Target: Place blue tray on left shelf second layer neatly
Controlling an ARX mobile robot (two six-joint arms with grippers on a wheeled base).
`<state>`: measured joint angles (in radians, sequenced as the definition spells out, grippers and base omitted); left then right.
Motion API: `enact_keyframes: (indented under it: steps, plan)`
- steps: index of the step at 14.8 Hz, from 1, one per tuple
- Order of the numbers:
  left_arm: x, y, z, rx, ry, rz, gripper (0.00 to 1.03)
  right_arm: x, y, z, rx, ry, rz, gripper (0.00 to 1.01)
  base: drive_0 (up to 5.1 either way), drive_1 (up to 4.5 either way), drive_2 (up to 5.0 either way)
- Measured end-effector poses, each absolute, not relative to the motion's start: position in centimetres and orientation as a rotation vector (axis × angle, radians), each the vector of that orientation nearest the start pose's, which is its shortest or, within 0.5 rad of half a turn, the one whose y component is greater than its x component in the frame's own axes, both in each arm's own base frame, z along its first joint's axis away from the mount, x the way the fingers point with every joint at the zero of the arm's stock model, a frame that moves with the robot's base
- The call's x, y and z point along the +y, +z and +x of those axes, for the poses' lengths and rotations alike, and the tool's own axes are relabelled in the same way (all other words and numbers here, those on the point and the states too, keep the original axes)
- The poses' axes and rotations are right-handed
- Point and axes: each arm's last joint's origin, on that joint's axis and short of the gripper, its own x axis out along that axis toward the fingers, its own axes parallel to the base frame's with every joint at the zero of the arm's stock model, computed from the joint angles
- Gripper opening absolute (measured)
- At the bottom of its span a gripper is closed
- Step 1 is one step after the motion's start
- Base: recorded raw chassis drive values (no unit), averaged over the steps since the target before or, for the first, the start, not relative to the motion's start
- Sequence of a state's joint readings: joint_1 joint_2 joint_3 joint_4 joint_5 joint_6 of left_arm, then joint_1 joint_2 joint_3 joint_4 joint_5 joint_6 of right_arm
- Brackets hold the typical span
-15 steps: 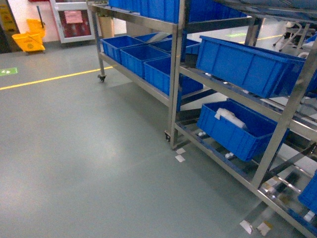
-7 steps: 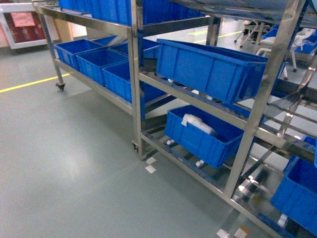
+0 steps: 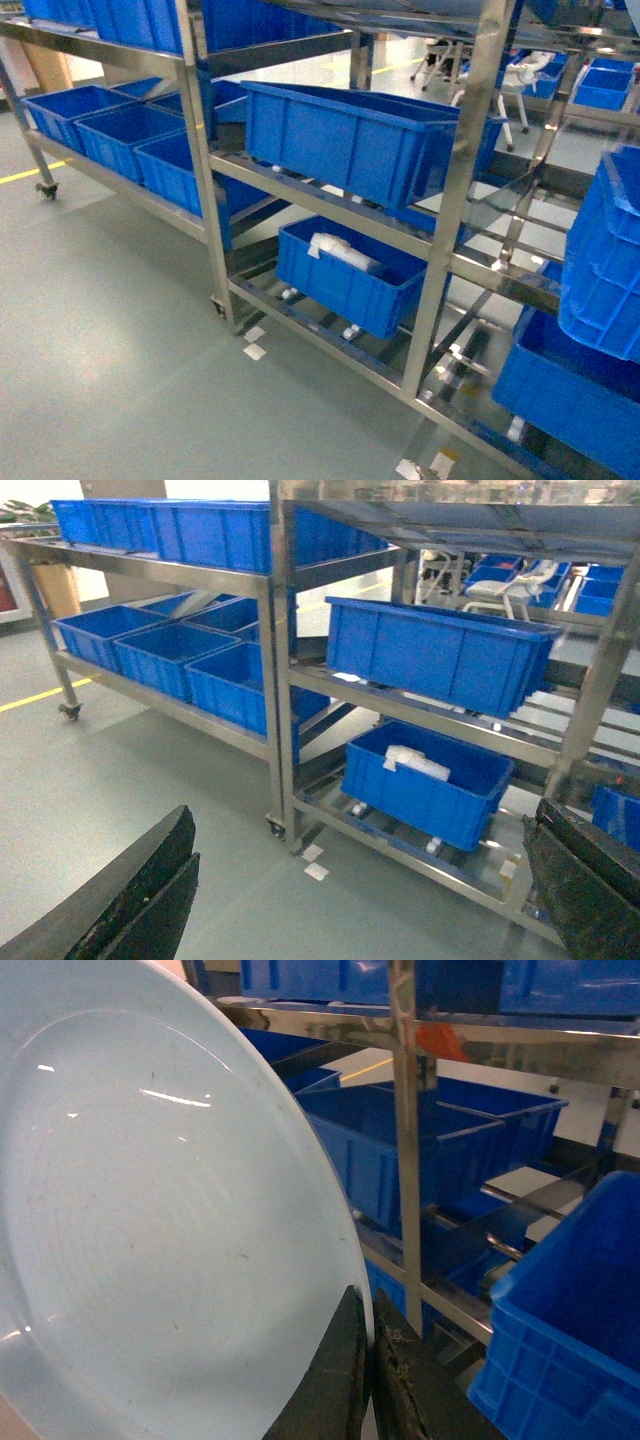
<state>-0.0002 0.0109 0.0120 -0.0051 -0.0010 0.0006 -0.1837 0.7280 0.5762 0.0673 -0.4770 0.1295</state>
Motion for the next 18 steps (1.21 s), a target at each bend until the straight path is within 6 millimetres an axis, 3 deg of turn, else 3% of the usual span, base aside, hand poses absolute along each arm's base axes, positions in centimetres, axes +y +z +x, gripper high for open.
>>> enact_keyframes:
  steps: [7,18]
  plan:
    - [0.0,16.63,9.76,0.004,0.0,0.001,0.98,-1.75,29.38,16.67,0.098,0.287,0.155,0.02,-1.5,-1.51,-1.5]
    - [0.0,16.67,9.76,-0.001,0.0,0.001,0.98,-1.74,29.42,16.61,0.094,0.287,0.154,0.02,-1.5,2.38,-5.4]
